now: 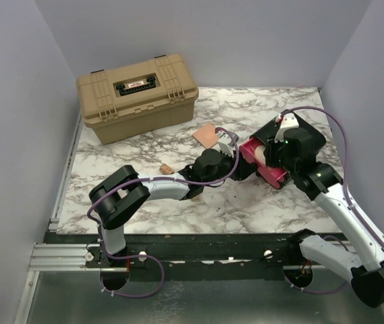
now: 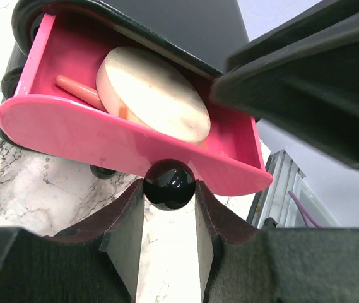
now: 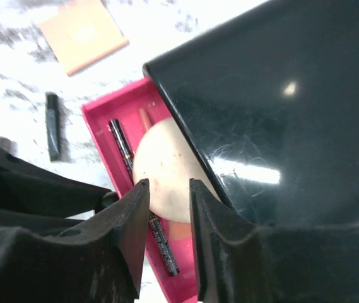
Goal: Organize the makeup
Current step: Place the makeup tool in the drawer, then close the drawer in the storage box, then open the drawer in the storage box.
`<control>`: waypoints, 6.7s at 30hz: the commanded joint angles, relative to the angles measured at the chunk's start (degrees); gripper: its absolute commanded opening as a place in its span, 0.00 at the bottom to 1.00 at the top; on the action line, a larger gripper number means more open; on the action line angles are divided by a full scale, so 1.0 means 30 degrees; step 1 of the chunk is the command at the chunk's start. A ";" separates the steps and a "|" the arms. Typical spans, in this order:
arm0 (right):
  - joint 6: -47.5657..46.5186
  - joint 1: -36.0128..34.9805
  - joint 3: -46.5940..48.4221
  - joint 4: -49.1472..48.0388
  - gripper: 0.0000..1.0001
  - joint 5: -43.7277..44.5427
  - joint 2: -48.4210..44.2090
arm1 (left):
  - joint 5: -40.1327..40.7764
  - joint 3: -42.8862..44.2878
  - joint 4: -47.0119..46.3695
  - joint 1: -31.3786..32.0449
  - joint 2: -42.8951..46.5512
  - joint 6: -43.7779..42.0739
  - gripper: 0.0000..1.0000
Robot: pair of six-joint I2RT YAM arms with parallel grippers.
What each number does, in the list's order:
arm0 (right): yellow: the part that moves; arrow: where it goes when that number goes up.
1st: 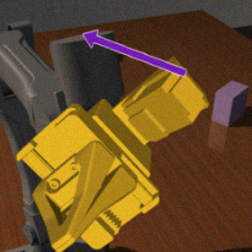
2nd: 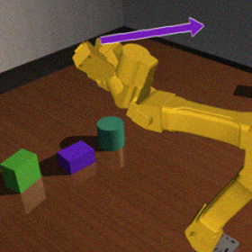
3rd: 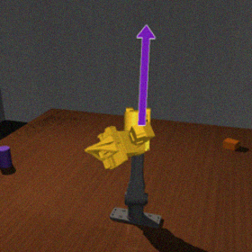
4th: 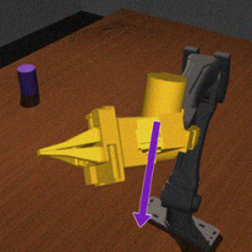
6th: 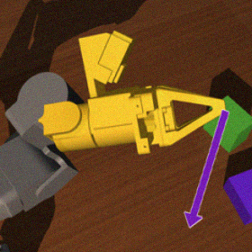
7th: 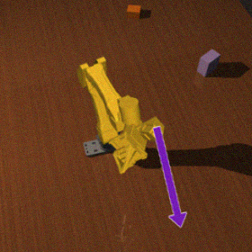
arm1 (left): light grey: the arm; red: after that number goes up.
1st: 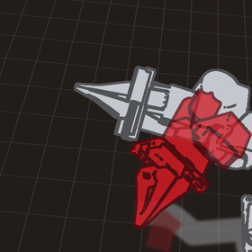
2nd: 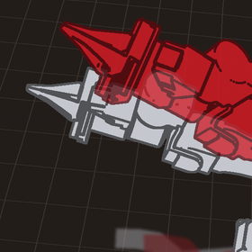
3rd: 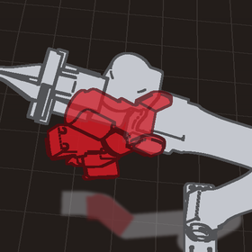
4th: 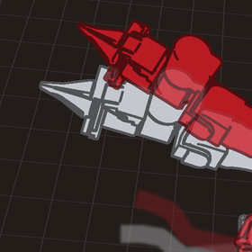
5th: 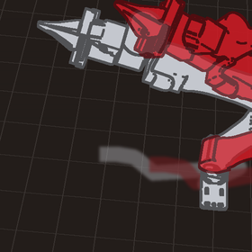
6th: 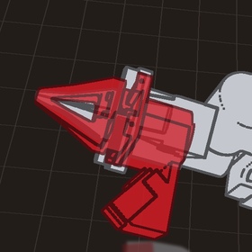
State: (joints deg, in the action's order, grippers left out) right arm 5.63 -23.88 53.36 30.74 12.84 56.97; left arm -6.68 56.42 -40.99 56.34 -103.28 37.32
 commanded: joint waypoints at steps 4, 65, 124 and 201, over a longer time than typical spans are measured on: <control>0.0441 0.0079 0.1397 -0.1425 0.42 0.3411 -0.0997 | -0.0139 0.0187 -0.0830 0.0145 0.0234 0.0229 0.34; 0.4638 1.1778 0.5916 -0.3120 0.80 -1.1632 1.0857 | -0.0279 0.0089 -0.0896 0.0150 0.0378 0.0187 0.33; 0.3172 1.1693 0.6263 0.0292 1.00 -1.6447 0.7237 | 0.0933 0.0521 -0.1951 0.0967 -0.0961 0.0207 0.47; 0.1823 0.8655 0.2048 0.1797 0.98 -1.3803 0.3605 | 0.0367 -0.1842 -0.7107 0.1040 -0.3302 -0.1234 0.47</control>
State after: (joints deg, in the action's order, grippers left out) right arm 10.26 2.31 60.12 30.85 -31.51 66.41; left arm -7.44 49.08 -59.61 59.00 -111.15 31.55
